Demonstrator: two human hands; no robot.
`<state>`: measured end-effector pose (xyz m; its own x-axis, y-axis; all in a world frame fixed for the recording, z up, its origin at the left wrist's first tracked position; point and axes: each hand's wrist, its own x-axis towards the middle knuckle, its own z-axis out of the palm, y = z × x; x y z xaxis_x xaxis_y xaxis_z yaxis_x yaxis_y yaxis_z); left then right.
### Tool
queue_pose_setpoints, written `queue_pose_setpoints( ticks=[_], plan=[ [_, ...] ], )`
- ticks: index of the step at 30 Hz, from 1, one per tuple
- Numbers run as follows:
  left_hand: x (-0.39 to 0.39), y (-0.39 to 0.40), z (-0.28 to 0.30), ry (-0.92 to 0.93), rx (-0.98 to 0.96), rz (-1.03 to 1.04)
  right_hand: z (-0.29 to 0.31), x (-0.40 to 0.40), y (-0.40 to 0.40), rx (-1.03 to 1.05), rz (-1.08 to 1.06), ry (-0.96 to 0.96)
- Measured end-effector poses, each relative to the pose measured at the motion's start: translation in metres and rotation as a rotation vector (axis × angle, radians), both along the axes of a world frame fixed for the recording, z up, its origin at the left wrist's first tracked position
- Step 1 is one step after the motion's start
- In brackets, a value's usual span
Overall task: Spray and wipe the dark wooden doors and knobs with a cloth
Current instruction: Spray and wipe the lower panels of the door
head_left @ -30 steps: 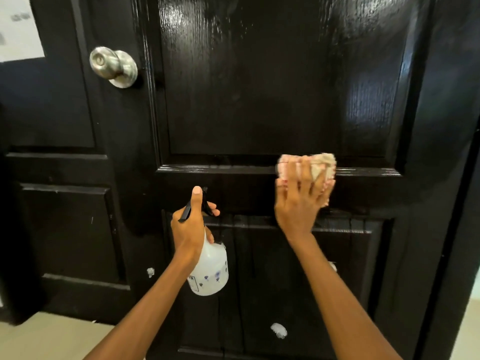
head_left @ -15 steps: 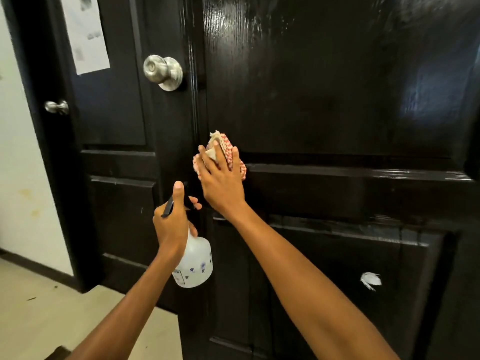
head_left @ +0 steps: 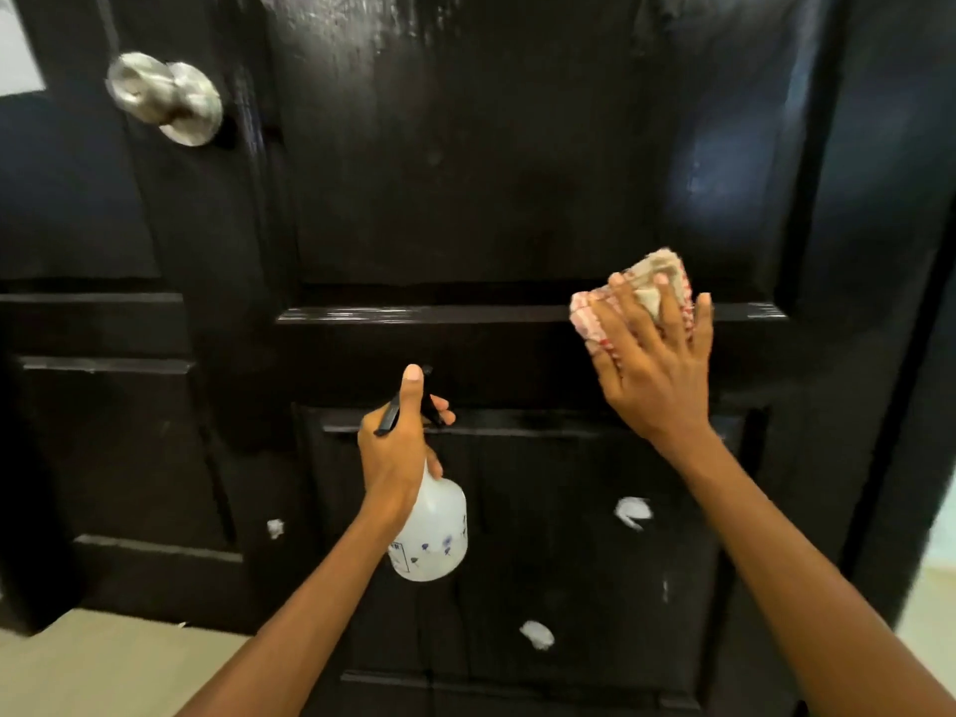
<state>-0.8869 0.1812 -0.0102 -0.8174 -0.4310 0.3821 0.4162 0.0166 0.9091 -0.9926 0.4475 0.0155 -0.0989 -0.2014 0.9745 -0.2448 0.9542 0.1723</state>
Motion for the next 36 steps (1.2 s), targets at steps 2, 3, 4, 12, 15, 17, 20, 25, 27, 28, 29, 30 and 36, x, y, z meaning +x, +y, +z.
queue_pose_setpoints(
  ticks=[2,3,4,12,15,17,20,25,27,28,29,30,36],
  plan=[
    [-0.006,0.025,0.000,0.004,-0.034,-0.062,-0.008,0.003,0.046,-0.081,-0.075,-0.031],
    [-0.007,0.037,0.000,0.005,-0.049,-0.092,-0.012,0.004,0.064,-0.135,-0.107,-0.045],
    [-0.008,0.050,-0.001,0.006,-0.062,-0.129,-0.015,0.006,0.084,-0.192,-0.145,-0.058],
    [-0.014,0.115,-0.008,-0.028,-0.113,-0.235,-0.029,0.014,0.145,-0.647,-0.147,-0.178],
    [-0.016,0.110,-0.016,-0.035,-0.087,-0.214,-0.042,0.009,0.101,-0.563,-0.137,-0.166],
    [-0.016,0.106,-0.021,-0.026,-0.079,-0.203,-0.056,0.005,0.066,-0.353,-0.102,-0.127],
    [-0.015,0.105,-0.025,-0.023,-0.081,-0.165,-0.079,0.002,0.035,0.033,-0.013,-0.116],
    [-0.012,0.115,-0.025,-0.030,-0.089,-0.201,-0.095,0.000,0.095,0.252,-0.062,-0.087],
    [-0.011,0.121,-0.026,-0.033,-0.092,-0.224,-0.106,0.005,0.141,0.136,-0.156,-0.086],
    [-0.010,0.123,-0.027,-0.037,-0.097,-0.234,-0.111,0.010,0.162,0.022,-0.203,-0.106],
    [-0.010,0.126,-0.027,-0.039,-0.102,-0.246,-0.115,0.015,0.178,-0.125,-0.230,-0.140],
    [-0.009,0.129,-0.028,-0.042,-0.103,-0.257,-0.116,0.018,0.186,-0.291,-0.228,-0.183],
    [-0.010,0.146,-0.027,-0.053,-0.122,-0.299,-0.102,0.019,0.123,-0.535,-0.100,-0.314]
  ],
)
